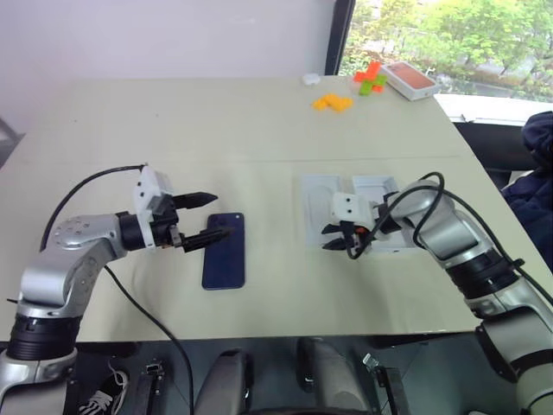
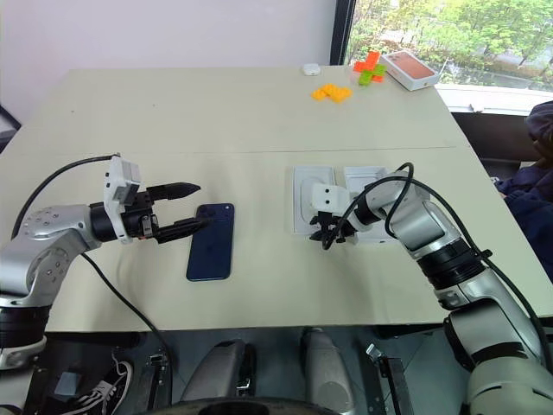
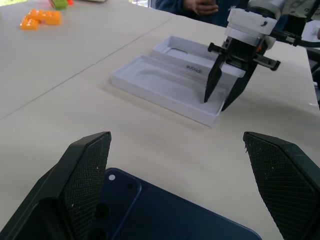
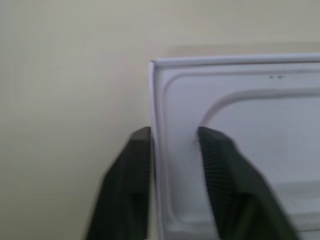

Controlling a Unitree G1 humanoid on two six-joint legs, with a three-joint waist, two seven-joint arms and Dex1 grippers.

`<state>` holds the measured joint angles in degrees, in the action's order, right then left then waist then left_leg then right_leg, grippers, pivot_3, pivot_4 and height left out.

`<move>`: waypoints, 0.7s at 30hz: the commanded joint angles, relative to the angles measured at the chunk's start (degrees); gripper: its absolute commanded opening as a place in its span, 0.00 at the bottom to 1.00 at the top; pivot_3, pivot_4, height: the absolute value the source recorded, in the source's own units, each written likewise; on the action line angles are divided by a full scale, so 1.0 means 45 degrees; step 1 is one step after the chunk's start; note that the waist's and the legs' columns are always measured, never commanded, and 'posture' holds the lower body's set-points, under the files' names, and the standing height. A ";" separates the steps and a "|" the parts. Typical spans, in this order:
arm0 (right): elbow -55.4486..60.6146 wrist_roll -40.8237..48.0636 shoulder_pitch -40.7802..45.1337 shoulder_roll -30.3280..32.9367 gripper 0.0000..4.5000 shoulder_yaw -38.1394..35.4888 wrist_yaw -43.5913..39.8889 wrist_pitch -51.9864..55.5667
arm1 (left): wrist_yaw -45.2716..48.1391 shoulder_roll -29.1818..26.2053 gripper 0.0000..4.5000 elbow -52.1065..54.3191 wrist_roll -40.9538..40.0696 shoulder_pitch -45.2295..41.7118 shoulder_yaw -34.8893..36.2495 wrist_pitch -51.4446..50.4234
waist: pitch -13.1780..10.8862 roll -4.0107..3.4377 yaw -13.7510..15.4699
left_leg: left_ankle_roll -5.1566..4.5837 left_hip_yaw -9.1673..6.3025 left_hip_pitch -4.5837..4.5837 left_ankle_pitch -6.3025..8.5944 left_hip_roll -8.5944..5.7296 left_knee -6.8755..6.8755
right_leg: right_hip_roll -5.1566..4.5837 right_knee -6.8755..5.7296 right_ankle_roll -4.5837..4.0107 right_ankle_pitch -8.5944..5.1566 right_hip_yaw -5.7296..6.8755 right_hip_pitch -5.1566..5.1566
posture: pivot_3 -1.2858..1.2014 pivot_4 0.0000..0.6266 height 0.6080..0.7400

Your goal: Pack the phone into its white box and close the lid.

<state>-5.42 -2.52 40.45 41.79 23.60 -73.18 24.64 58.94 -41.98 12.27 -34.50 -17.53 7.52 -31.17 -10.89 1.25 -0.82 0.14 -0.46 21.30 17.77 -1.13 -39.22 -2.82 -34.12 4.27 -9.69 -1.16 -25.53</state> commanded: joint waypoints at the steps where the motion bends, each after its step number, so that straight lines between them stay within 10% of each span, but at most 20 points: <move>1: -0.0185 -0.0418 0.0040 0.0242 0.13 -0.0061 0.0175 -0.0541 | -0.0056 0.0017 1.00 0.0182 -0.0144 -0.0202 0.0076 -0.0015 | 0.0000 0.0001 -0.0001 | 0.0000 0.0002 -0.0001 0.0000 0.0000 0.0000 | 0.0000 0.0000 0.0000 0.0000 0.0000 0.0001 | 0.52 0.24 1.00; 21: 0.4431 0.1673 -0.1188 -0.0744 0.13 -0.0658 0.1169 0.3642 | -0.0101 0.0004 1.00 0.0104 -0.0132 -0.0223 0.0186 -0.0054 | 0.0000 0.0000 0.0027 | 0.0000 -0.0009 0.0001 0.0000 -0.0001 0.0000 | -0.0003 -0.0001 0.0000 0.0000 0.0003 0.0002 | 0.52 0.24 1.00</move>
<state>11.54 3.93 35.24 38.68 21.93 -69.03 39.60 58.50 -41.95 12.17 -34.50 -17.76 7.53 -32.01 -10.89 1.25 -0.70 0.14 -0.50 21.31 17.77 -1.15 -39.22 -2.84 -34.12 4.27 -9.69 -1.15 -25.52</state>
